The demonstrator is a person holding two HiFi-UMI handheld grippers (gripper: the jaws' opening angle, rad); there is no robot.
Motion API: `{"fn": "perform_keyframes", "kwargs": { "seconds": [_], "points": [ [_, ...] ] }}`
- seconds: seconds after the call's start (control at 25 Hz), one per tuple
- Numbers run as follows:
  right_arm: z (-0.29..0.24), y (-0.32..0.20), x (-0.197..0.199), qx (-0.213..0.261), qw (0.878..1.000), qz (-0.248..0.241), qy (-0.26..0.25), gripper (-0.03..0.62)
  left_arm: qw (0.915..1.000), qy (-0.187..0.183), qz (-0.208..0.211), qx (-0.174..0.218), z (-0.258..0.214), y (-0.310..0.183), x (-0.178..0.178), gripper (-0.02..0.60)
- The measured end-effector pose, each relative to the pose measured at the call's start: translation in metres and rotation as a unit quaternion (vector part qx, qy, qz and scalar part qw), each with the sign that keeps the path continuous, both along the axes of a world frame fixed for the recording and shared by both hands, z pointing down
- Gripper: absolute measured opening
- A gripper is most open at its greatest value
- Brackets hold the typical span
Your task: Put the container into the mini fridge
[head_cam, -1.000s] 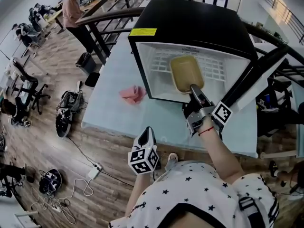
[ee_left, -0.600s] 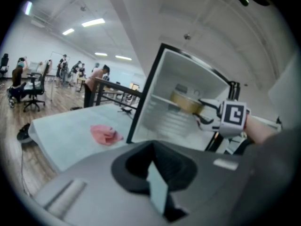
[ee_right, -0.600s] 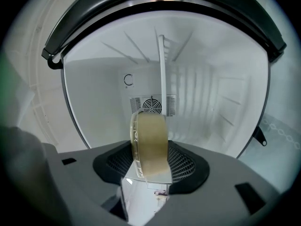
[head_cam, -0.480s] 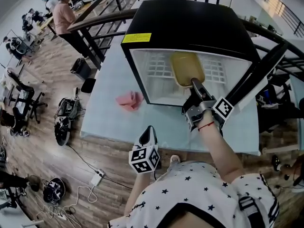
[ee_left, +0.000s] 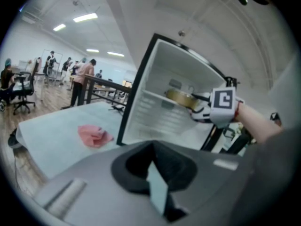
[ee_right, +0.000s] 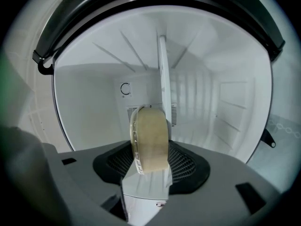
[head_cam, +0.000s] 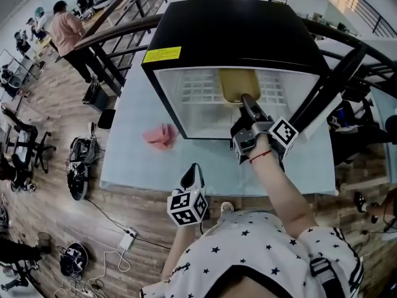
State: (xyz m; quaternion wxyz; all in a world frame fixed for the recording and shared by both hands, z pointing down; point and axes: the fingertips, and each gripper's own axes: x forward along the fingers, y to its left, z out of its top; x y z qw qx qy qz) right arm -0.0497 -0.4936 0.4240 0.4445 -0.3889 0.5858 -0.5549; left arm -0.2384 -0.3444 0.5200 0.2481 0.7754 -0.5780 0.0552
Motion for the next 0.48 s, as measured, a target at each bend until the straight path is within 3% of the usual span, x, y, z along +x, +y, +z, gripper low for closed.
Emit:
{"fn": "perform_keyframes", "kwargs": {
  "seconds": [0.48],
  "points": [
    [-0.0094,0.0017,-0.0006,0.031,0.999,0.011,-0.016,0.238,1.0000,0.003,0.008,-0.003,0.0038,0.0072,0.0040,0.008]
  ]
}}
